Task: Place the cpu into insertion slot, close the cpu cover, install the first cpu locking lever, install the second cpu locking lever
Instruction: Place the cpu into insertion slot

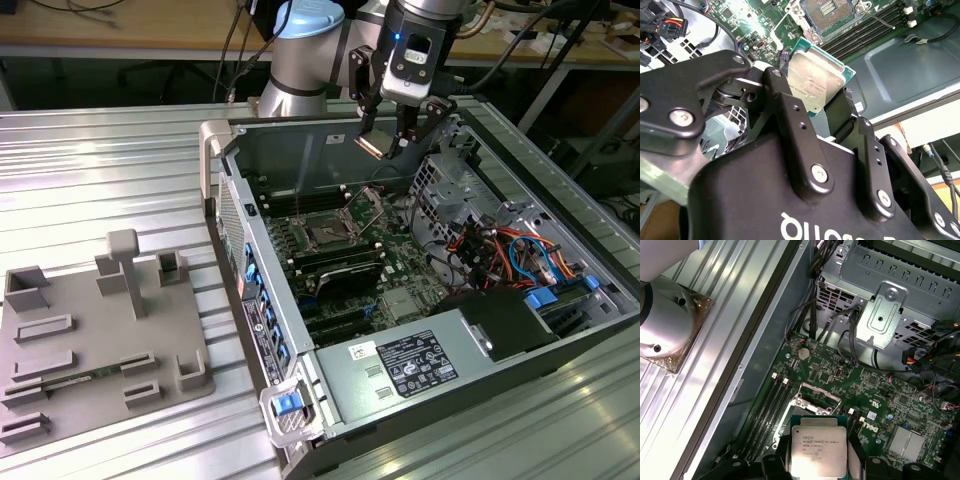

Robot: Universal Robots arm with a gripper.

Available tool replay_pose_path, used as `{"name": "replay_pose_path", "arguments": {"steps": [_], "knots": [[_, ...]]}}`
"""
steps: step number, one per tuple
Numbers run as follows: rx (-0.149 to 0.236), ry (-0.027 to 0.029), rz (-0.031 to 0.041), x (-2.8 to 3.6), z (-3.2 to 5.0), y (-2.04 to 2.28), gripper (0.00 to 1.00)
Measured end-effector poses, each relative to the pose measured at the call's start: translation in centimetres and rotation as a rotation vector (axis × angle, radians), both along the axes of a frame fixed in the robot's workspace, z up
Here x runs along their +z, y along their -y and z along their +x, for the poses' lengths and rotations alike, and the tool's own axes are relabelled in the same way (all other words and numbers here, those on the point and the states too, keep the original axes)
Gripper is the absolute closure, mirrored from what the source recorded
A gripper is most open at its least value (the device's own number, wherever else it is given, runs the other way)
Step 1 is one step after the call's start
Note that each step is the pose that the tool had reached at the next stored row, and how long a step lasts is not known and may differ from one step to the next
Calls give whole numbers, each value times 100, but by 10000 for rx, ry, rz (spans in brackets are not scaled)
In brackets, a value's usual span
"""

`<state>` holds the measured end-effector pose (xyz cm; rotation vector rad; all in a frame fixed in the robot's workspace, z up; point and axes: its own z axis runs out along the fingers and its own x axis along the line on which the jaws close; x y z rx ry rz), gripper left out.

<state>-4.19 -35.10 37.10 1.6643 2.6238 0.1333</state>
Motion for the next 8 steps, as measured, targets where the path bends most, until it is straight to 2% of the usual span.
{"name": "replay_pose_path", "arguments": {"steps": [6,7,8], "knots": [[-61,0,-1,0,0,0,45],[-228,0,0,-1,0,0,45],[-556,0,-1,-3,0,0,45]]}}
